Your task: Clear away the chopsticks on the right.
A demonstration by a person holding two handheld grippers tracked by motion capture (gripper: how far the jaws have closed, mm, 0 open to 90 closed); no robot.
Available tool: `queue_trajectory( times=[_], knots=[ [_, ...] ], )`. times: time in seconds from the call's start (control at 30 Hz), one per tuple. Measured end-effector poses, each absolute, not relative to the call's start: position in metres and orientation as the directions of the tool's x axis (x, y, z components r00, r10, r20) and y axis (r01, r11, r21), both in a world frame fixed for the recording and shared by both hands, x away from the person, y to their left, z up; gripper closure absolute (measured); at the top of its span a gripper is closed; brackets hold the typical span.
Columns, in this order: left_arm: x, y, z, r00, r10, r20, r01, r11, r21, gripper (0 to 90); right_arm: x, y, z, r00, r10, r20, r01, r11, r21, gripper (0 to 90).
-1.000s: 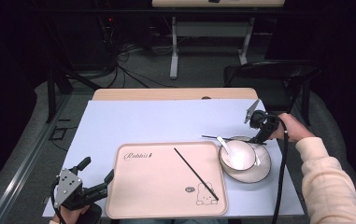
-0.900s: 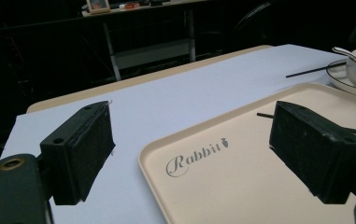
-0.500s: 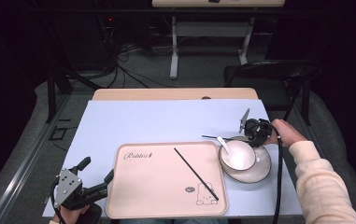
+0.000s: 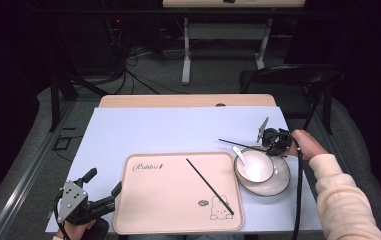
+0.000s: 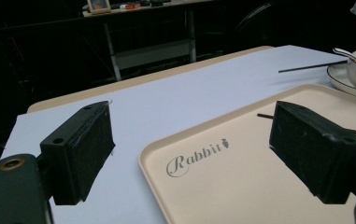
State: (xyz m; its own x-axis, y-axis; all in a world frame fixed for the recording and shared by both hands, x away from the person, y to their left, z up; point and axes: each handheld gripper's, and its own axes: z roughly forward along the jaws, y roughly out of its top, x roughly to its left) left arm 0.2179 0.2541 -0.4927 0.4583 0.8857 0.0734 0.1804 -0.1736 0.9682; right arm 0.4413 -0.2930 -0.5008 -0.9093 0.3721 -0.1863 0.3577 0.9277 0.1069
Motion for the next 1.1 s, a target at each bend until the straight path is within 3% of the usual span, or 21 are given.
queue_trajectory(
  times=[0.37, 0.4, 0.7, 0.77, 0.97, 1.1],
  knots=[
    [0.218, 0.253, -0.493, 0.457, 0.886, 0.075, 0.181, -0.175, 0.968, 13.6, 0.427, -0.296, -0.462, -0.814, 0.527, -0.245, 0.498, 0.850, 0.172, 84.9],
    [0.218, 0.253, -0.493, 0.457, 0.886, 0.075, 0.181, -0.175, 0.968, 13.6, 0.424, -0.295, -0.450, -0.758, 0.608, -0.237, 0.575, 0.794, 0.198, 85.0],
    [0.218, 0.254, -0.493, 0.456, 0.887, 0.071, 0.182, -0.171, 0.968, 13.6, 0.413, -0.282, -0.419, -0.669, 0.705, -0.235, 0.658, 0.709, 0.252, 85.0],
    [0.218, 0.254, -0.493, 0.455, 0.888, 0.070, 0.182, -0.170, 0.969, 13.6, 0.406, -0.276, -0.409, -0.586, 0.782, -0.212, 0.735, 0.623, 0.268, 85.0],
    [0.218, 0.254, -0.493, 0.457, 0.886, 0.075, 0.179, -0.175, 0.968, 13.6, 0.394, -0.265, -0.397, -0.553, 0.811, -0.192, 0.755, 0.585, 0.296, 85.1],
    [0.218, 0.254, -0.493, 0.456, 0.887, 0.072, 0.181, -0.172, 0.968, 13.6, 0.385, -0.254, -0.394, -0.583, 0.788, -0.200, 0.731, 0.616, 0.295, 85.0]
  ],
)
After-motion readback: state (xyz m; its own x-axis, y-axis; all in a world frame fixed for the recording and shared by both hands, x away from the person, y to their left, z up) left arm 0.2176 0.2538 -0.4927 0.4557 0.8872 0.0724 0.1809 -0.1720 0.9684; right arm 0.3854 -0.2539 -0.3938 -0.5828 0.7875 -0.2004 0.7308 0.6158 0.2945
